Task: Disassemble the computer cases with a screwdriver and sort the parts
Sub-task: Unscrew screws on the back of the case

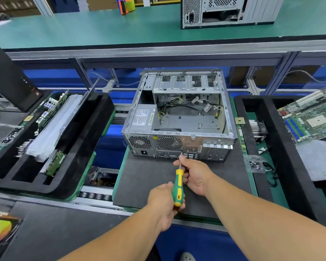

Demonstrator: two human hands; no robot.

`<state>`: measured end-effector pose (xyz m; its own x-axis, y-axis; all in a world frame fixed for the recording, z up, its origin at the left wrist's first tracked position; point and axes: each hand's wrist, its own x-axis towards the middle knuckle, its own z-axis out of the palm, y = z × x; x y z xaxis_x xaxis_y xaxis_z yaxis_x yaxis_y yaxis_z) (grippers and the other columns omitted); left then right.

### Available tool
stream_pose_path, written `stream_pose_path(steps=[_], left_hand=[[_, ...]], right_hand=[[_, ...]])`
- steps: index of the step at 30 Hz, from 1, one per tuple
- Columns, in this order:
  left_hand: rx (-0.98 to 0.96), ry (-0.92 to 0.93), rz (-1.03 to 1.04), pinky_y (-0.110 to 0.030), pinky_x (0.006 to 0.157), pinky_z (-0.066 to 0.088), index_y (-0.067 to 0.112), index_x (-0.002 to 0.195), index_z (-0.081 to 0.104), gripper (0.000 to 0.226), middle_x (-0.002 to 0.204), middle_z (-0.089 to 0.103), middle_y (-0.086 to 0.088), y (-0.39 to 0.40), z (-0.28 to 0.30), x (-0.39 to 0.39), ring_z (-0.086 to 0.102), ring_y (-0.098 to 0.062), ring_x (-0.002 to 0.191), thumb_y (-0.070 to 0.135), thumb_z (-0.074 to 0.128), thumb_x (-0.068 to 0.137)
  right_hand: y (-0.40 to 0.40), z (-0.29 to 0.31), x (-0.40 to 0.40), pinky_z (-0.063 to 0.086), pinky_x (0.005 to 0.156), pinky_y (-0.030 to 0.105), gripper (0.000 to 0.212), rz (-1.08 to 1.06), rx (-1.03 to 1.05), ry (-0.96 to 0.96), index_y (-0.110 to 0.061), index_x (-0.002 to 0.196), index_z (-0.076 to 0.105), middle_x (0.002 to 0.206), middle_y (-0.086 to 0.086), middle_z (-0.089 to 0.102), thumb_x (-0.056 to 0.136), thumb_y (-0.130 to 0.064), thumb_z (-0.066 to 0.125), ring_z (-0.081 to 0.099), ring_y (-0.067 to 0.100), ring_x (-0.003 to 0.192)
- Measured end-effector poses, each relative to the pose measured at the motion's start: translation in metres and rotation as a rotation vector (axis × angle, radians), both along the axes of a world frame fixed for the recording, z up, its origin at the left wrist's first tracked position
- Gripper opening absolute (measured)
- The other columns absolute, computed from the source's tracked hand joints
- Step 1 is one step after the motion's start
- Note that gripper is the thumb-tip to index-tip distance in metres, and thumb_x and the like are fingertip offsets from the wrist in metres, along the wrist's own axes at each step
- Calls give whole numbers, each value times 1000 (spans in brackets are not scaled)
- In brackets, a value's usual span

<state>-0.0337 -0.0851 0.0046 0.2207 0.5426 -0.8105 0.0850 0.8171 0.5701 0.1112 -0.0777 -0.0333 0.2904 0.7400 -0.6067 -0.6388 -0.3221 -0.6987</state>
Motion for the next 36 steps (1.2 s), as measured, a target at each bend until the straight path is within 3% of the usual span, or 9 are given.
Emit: stream_pose_path(steps=[4, 7, 12, 15, 17, 21, 25, 29, 36], left_hand=[[17, -31, -62, -32, 53, 56, 6, 113, 65, 51, 82, 68, -14, -3, 2, 2, 63, -19, 59, 55, 63, 98], [190, 66, -174, -32, 59, 60, 10, 111, 57, 50, 91, 67, -13, -11, -4, 0, 65, -15, 59, 39, 86, 83], [248, 168, -118, -32, 54, 59, 6, 103, 58, 30, 82, 70, -15, -8, -7, 2, 67, -18, 55, 30, 74, 95], [113, 65, -142, -26, 48, 50, 9, 109, 61, 31, 86, 75, -13, -13, -3, -1, 68, -18, 63, 39, 60, 104], [51, 27, -170, -24, 48, 46, 12, 114, 62, 32, 90, 77, -10, -15, 1, -1, 66, -15, 64, 42, 53, 107], [19, 41, -175, -25, 46, 38, 11, 112, 60, 35, 85, 65, -8, -15, 5, 6, 47, -14, 57, 43, 48, 108], [-7, -2, -137, -24, 45, 31, 8, 109, 58, 34, 83, 60, -9, -18, 7, 10, 41, -14, 57, 40, 48, 109], [-168, -218, -45, -24, 45, 28, 6, 108, 59, 44, 78, 63, -11, -23, 8, 6, 44, -15, 56, 47, 44, 109], [-111, -167, -112, -24, 44, 27, 10, 109, 59, 36, 74, 52, -5, -17, 1, 5, 40, -12, 53, 45, 63, 101]], right_hand=[[1, 1, -5, 29, 42, 21, 34, -46, -16, -32, -9, 78, 74, 55, -4, 44, 98, -37, 68, 34, 8, 45], [2, 1, -7, 31, 39, 21, 33, -74, -29, -24, -7, 78, 72, 51, -4, 44, 97, -34, 68, 39, 7, 40], [2, 13, -11, 29, 47, 26, 36, -75, -75, -95, -4, 82, 73, 52, -2, 44, 95, -38, 71, 38, 10, 45], [-4, 29, -13, 49, 66, 41, 47, -76, -207, -580, -1, 83, 74, 69, 15, 65, 97, -45, 63, 55, 24, 64], [-12, 46, -14, 47, 63, 36, 37, -114, -141, -897, -17, 74, 69, 65, -1, 64, 96, -43, 57, 57, 18, 66], [3, 113, 4, 43, 53, 27, 25, -115, 131, -1218, -31, 70, 61, 58, -13, 58, 88, -47, 54, 52, 5, 56], [57, 166, 47, 48, 64, 29, 19, 177, -6, -1489, -33, 85, 65, 75, -15, 66, 92, -48, 54, 63, 9, 72], [71, 146, 61, 37, 56, 30, 45, 676, -164, -1404, -15, 68, 52, 60, -3, 50, 99, -48, 54, 47, 18, 55], [76, 129, 66, 21, 54, 31, 54, 707, -58, -1318, -22, 58, 29, 59, 1, 29, 97, -43, 59, 23, 16, 49]])
